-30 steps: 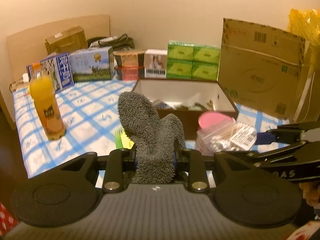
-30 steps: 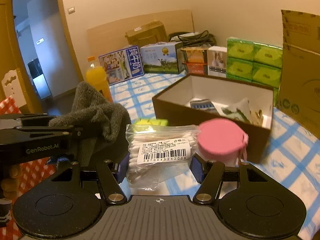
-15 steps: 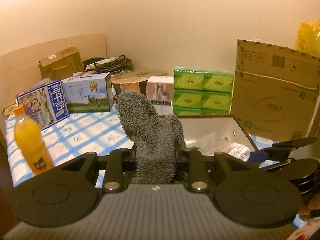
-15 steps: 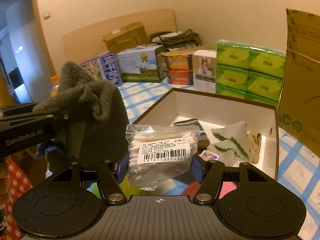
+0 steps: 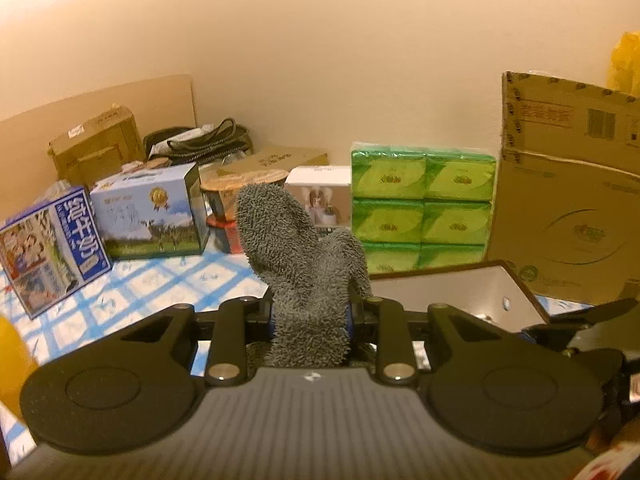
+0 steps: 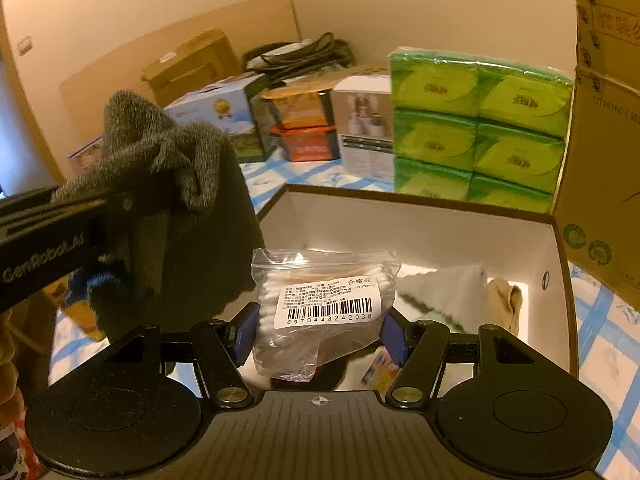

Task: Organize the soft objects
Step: 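Carry the grey cloth and cotton-swab bag over the brown box with both tools, then open the right tool to drop the swab bag while the left releases the grey cloth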

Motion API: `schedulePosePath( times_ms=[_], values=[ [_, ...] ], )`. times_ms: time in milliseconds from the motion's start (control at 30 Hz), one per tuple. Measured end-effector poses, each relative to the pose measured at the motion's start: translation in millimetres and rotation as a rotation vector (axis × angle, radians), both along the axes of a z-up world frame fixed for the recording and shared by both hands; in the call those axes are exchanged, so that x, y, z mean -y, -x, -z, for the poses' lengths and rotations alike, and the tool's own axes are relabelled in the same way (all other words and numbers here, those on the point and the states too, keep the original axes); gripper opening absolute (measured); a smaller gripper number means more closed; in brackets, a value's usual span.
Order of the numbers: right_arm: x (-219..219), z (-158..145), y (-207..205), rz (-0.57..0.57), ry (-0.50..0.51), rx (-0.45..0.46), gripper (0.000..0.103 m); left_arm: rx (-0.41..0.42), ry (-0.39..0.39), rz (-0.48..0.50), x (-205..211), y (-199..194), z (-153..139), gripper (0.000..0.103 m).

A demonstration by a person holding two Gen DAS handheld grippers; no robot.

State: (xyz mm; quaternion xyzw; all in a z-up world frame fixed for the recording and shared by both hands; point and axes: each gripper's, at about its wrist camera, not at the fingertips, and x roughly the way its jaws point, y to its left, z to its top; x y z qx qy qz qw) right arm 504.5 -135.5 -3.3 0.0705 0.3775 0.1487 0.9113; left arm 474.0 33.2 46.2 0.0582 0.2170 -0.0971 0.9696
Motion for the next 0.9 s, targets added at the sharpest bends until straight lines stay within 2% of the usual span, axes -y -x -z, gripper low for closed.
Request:
schedulePosePath(
  times_ms=[167, 233, 267, 500, 833, 867, 900],
  values=[
    [1.7, 12.7, -19.2, 0.041, 0.033, -0.027, 0.063, 0.012, -0.012, 0.003, 5.3, -34.6, 11.0, 0.032],
    [2.2, 18.2, -24.2, 0.044, 0.045, -0.039, 0.063, -0.002, -0.008, 0.009, 6.1, -47.0, 21.8, 0.043],
    [2.7, 21.3, -25.5, 0.046, 0.051, -0.046, 0.063, -0.022, -0.010, 0.010, 6.6, -52.2, 27.7, 0.044],
    [7.9, 36.2, -31.3, 0.053, 0.076, -0.083, 0.063, -0.141, -0.079, 0.018, 6.6, -68.1, 73.4, 0.044],
    [4.7, 39.9, -42.1, 0.074, 0.067, -0.106, 0.064, -0.200, -0.088, 0.002, -7.3, -65.0, 84.0, 0.044],
    [4.9, 40.4, -43.4, 0.084, 0.055, -0.105, 0.066, -0.202, -0.091, -0.001, -7.9, -65.5, 84.6, 0.044],
    [5.1, 41.1, -45.1, 0.098, 0.050, -0.108, 0.073, -0.204, -0.092, -0.004, -8.7, -66.6, 85.1, 0.044]
  ],
)
